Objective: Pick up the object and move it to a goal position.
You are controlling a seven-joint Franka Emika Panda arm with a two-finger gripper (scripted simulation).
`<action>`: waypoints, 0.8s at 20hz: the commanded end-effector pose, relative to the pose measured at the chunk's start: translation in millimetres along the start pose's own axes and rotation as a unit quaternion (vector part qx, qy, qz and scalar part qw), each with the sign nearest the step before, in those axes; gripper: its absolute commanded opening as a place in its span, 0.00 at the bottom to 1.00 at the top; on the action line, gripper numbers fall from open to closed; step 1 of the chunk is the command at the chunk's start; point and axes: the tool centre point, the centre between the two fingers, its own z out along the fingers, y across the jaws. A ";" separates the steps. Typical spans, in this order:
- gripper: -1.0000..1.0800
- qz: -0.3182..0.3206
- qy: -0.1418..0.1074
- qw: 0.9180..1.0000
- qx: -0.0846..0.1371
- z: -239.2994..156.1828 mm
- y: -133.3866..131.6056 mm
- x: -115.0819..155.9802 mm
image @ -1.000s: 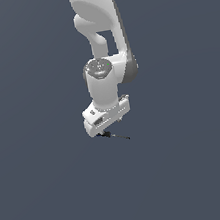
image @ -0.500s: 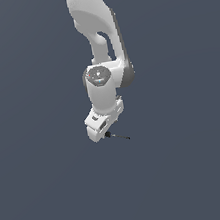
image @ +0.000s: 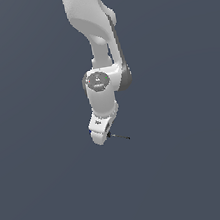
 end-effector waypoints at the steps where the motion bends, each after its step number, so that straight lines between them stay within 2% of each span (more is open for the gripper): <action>1: 0.96 -0.026 0.000 1.000 0.001 4.1 -0.9 -1.3; 8: 0.96 -0.068 0.000 0.998 0.002 11.2 -2.5 -3.5; 16: 0.96 -0.074 0.000 0.997 0.003 13.7 -2.8 -4.1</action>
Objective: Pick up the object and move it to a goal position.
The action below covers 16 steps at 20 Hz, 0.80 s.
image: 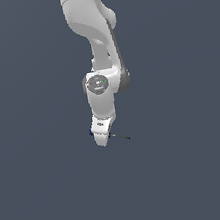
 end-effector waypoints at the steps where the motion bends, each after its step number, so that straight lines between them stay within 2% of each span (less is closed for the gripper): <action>1: 0.96 0.000 0.000 1.000 0.000 2.6 -0.1 -0.1; 11: 0.96 -0.002 0.000 1.000 0.000 43.3 -1.3 -0.2; 16: 0.96 -0.003 0.000 1.000 0.000 50.0 -0.4 0.1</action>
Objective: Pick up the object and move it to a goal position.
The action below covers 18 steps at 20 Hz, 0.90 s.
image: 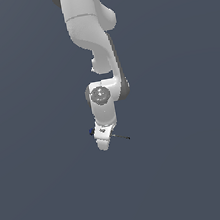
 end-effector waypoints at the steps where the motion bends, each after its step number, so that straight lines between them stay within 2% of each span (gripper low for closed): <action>1: 0.00 0.000 0.000 1.000 -0.001 1.1 0.7 0.2; 18: 0.00 0.000 0.000 1.000 -0.001 -9.9 -3.4 1.8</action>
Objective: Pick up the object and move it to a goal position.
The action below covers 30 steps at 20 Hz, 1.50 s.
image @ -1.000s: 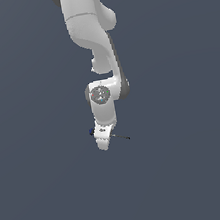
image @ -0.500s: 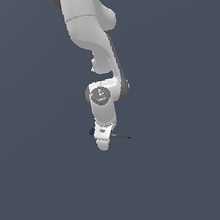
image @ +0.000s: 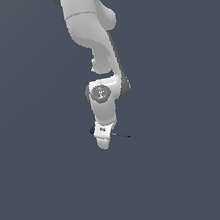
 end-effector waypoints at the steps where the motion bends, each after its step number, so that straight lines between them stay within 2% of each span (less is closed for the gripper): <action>1: 0.00 0.000 0.000 1.000 -0.001 -7.8 -2.1 1.4; 12: 0.00 -0.001 -0.001 1.000 -0.001 -74.9 -27.8 12.4; 30: 0.00 -0.002 0.000 1.000 -0.001 -256.5 -94.5 44.3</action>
